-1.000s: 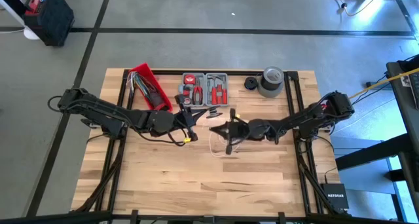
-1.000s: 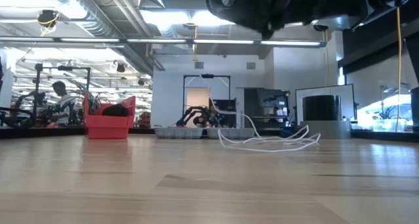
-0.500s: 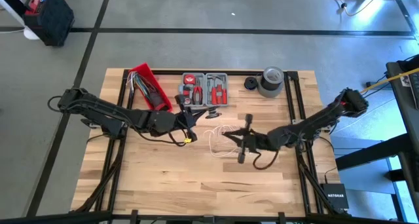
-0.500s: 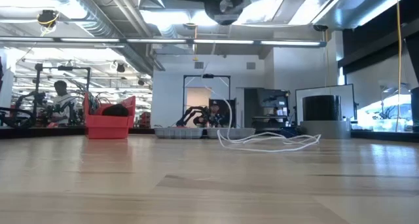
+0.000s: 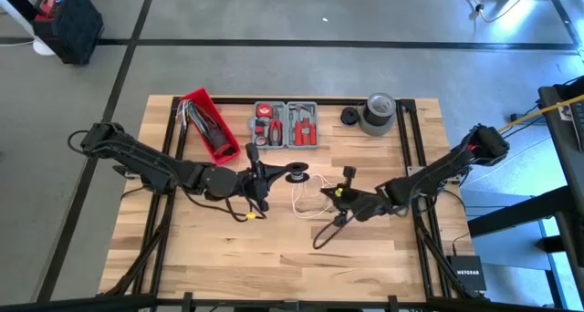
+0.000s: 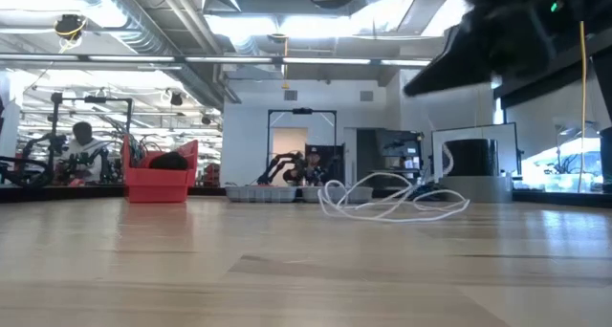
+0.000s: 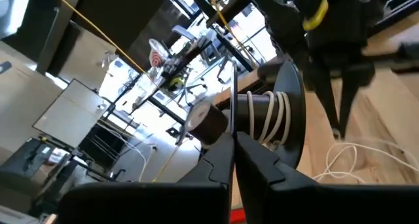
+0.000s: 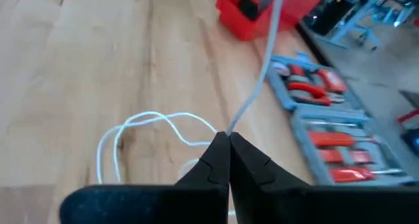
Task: Coil cords
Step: Uncoil the white wire from the spool
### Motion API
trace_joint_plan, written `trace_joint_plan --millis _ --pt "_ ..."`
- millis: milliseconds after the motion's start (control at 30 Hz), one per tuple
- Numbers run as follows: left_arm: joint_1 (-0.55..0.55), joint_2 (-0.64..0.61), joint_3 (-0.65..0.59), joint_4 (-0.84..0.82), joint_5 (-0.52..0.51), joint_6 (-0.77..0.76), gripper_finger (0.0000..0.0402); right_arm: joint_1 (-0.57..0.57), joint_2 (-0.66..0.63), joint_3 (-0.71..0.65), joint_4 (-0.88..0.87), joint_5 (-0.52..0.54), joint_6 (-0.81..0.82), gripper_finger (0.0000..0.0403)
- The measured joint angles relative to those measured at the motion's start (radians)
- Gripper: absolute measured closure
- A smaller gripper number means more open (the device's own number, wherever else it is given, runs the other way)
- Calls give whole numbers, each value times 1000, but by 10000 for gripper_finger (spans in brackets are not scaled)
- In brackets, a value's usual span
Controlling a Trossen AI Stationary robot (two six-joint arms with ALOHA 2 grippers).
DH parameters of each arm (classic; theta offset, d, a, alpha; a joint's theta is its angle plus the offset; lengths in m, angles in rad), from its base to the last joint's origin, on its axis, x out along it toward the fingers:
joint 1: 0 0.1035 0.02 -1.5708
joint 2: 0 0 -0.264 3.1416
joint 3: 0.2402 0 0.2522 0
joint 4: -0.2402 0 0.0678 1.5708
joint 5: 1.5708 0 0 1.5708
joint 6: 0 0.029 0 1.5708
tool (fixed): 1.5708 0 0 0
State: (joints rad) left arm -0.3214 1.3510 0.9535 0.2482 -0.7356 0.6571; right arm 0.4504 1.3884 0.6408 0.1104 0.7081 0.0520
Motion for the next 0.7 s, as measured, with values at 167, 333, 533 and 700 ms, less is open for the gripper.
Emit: trace_joint_plan --millis 167,333,533,700 --pt "18 0 0 1 0 -30 396 -57 144 -12 289 -153 -65 401" --pt "46 0 0 10 0 -98 396 -87 274 50 514 -322 -180 400" --pt "88 0 0 16 0 -187 396 -78 312 161 483 -377 -275 400" --pt "119 0 0 9 1 -286 396 -47 304 231 425 -422 -330 400"
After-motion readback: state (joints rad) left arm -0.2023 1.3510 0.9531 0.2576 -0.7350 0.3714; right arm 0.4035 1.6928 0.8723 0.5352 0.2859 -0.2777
